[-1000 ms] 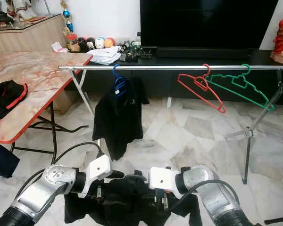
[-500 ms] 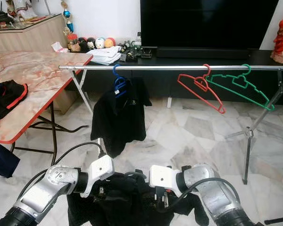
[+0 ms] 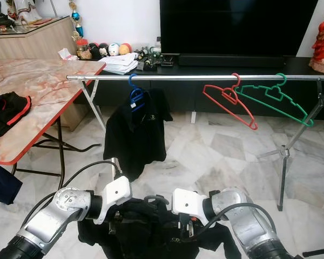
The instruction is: Hang hanger
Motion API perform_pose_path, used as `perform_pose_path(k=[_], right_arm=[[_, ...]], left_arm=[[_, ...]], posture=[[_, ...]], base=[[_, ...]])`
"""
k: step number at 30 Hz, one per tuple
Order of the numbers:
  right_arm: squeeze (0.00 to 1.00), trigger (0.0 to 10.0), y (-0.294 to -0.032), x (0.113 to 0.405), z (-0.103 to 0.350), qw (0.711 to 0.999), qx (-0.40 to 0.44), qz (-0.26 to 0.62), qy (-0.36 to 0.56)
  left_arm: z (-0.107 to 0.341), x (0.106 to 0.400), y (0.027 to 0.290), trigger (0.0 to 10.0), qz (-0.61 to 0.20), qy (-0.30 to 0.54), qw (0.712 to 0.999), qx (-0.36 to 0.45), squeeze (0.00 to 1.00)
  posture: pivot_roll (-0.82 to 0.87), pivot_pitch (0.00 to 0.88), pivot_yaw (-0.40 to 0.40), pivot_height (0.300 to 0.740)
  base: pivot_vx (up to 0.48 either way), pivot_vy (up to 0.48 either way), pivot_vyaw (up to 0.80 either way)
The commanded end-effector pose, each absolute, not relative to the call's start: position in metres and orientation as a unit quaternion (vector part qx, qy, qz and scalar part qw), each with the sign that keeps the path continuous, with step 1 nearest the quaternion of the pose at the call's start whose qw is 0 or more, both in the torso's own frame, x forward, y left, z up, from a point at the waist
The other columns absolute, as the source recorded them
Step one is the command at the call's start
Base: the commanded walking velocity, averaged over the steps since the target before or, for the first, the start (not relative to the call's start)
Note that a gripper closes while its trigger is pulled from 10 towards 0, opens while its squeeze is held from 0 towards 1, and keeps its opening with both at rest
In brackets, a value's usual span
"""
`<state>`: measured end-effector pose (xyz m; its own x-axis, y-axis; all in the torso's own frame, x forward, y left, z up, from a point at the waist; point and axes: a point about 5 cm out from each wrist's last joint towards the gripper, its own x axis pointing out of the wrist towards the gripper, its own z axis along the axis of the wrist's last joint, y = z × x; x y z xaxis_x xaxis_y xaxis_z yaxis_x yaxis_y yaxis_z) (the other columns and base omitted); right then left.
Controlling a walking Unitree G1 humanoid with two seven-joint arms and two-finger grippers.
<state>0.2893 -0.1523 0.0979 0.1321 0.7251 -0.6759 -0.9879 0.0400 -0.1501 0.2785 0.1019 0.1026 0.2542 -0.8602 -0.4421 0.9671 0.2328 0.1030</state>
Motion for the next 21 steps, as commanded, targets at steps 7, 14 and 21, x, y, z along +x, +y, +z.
perform_pose_path(k=[7,14,21], right_arm=[[0.0,0.0,-0.143,0.2902,0.1057,0.682,-0.298,0.639,0.194],[0.0,0.0,-0.1451,0.2897,0.1038,0.681,-0.298,0.638,0.201],[0.0,4.1,-0.1471,0.2917,0.1015,0.686,-0.302,0.63,0.205]], left_arm=[[0.1131,0.2829,0.0974,0.0,-0.591,0.121,0.77,0.208,0.0],[0.1169,0.286,0.0949,0.0,-0.583,0.105,0.78,0.203,0.0],[0.1177,0.285,0.0954,0.0,-0.585,0.103,0.781,0.194,0.0]], posture=[[0.03,0.029,0.075,0.74],[0.03,0.029,0.072,0.74],[0.03,0.029,0.07,0.74]], base=[[0.0,0.0,0.0],[0.0,0.0,0.0],[0.0,0.0,0.0]])
